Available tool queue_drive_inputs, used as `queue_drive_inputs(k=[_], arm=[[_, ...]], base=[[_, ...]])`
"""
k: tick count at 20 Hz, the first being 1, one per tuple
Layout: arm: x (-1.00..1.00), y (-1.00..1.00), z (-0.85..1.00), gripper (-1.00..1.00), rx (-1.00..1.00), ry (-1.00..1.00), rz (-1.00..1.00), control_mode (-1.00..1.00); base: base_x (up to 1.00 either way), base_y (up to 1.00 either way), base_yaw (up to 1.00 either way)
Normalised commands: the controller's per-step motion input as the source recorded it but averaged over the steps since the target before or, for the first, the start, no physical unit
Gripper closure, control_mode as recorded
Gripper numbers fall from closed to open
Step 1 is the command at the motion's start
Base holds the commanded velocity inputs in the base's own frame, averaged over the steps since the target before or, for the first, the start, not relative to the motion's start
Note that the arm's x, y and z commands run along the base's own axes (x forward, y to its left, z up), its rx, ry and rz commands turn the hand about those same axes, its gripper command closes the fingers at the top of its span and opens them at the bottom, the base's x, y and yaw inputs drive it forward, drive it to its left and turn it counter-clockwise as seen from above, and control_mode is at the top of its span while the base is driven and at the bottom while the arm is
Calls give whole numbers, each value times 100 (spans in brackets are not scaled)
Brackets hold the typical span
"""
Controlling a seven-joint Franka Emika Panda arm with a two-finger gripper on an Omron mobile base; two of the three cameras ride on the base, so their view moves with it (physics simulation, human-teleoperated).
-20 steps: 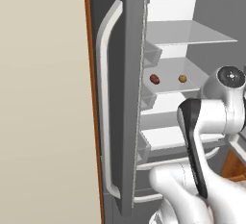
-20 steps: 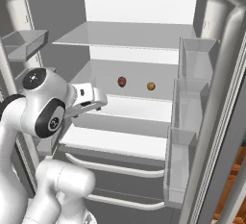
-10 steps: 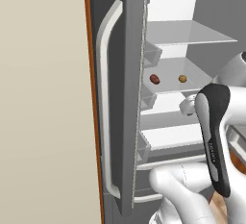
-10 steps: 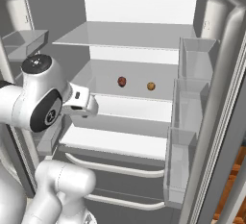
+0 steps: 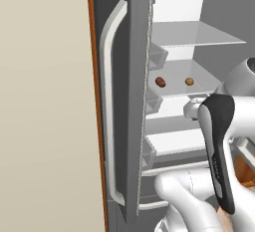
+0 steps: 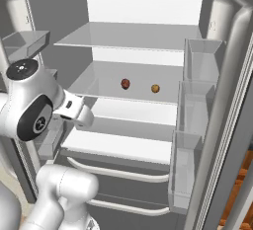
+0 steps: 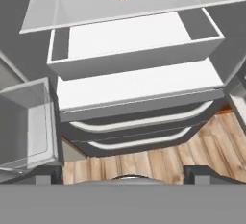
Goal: Move the apricot and sweet potato from the top shelf to the second highest shelf to make space. Then, place the pitcher from the counter on the cleared top shelf.
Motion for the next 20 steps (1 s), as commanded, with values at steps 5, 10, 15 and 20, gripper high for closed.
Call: queue_drive_inputs(k=[5,10,15,20], arm=[[-5,0,0,-100,0,-5,-9,-100],[0,0,0,-100,0,0,0,-100],[0,0,0,-100,0,0,0,-100],[0,0,0,-100,0,0,0,100]], base=[[0,0,0],[0,0,0],[0,0,0],[-7,-1,0]])
